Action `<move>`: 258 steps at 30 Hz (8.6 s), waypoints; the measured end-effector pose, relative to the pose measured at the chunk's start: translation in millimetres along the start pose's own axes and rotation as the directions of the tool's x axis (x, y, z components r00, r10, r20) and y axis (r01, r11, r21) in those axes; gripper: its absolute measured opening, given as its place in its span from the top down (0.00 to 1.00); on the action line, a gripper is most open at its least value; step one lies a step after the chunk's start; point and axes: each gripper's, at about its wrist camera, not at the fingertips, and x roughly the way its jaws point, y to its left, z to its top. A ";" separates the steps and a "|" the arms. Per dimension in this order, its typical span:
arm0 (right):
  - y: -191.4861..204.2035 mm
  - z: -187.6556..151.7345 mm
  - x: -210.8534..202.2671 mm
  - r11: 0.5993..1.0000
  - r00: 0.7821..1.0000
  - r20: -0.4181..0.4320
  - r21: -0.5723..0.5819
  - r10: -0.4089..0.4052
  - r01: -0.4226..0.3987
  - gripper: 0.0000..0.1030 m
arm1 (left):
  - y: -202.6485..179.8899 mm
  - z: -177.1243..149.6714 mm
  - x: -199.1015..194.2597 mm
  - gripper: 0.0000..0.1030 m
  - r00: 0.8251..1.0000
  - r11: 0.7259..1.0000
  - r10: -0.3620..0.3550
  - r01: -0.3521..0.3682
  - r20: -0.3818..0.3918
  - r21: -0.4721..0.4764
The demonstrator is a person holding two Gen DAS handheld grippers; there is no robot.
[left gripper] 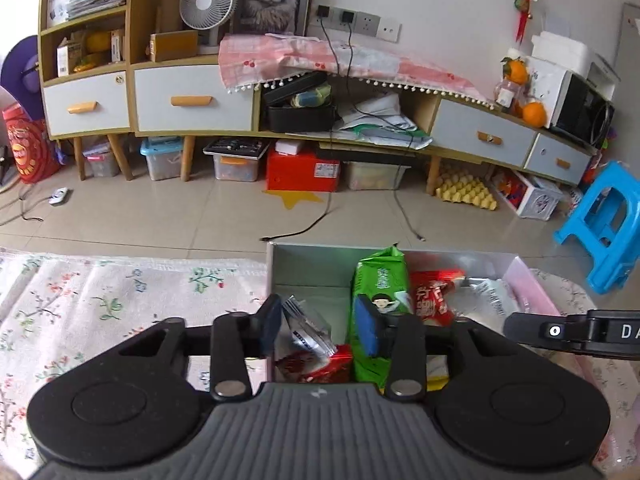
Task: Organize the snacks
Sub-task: 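Carry the foil packet and rice-cake pack over the pink box, then open both tools to release the snacks into the pink box, then withdraw both open tools toward the last two snacks, then grasp the orange-and-white wafer packet with the left tool, then grasp the pink rice-cake bar with right tool while left tool holds wafer packet, then carry the wafer packet and pink bar over the pink box, then open both tools to drop the snacks into the pink box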
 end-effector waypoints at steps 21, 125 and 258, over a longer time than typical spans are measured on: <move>23.7 -4.8 -55.7 0.996 1.000 0.013 -0.085 0.008 -0.007 0.27 | -7.1 -6.5 -53.2 0.13 1.000 0.999 0.002 -0.001 -0.014 0.035; -6.3 -152.6 -96.6 0.668 0.973 -0.228 -0.728 -0.024 -0.154 0.11 | -37.2 -124.1 -85.4 0.57 0.975 0.953 -0.043 0.106 -0.218 0.285; -6.8 -6.6 -94.9 0.981 0.998 0.039 -0.186 -0.055 0.061 0.29 | -65.1 -51.9 -68.5 0.14 0.993 0.993 -0.112 0.113 -0.035 0.021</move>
